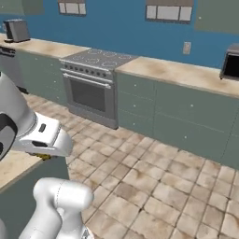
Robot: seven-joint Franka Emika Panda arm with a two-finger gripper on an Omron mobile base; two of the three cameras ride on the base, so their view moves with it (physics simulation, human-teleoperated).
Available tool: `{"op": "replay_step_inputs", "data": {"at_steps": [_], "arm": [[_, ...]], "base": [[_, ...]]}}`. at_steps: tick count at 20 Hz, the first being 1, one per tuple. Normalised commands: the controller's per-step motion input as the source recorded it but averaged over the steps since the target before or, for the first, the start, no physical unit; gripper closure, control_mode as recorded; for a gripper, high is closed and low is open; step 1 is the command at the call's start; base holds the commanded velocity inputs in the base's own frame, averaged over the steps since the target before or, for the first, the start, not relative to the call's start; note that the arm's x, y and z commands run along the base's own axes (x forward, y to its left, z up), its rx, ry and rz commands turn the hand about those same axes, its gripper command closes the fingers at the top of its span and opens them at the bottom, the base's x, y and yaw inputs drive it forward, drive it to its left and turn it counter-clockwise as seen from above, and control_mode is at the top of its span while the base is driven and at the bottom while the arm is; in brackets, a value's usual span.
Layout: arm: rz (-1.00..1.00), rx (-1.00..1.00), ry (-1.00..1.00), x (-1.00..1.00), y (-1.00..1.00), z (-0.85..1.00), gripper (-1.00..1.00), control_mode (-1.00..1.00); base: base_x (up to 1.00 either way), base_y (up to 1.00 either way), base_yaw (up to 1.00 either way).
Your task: Pick the sweet potato from the microwave and place it on plate located on the counter.
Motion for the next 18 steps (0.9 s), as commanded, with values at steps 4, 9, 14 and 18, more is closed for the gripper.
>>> {"op": "replay_step_inputs", "data": {"at_steps": [4, 9, 14, 18], "arm": [[0.0, 0.0, 0.0, 0.0, 0.0, 0.0, 1.0, 1.0], [0.0, 0.0, 0.0, 0.0, 0.0, 0.0, 1.0, 1.0], [0.0, 0.0, 0.0, 0.0, 0.0, 0.0, 1.0, 1.0], [0.0, 0.0, 0.0, 0.0, 0.0, 0.0, 1.0, 1.0]], "base": [[1.0, -0.05, 0.44], [0.45, -0.03, 0.83], [0.0, 0.0, 1.0], [-0.05, 0.0, 1.0]]}}
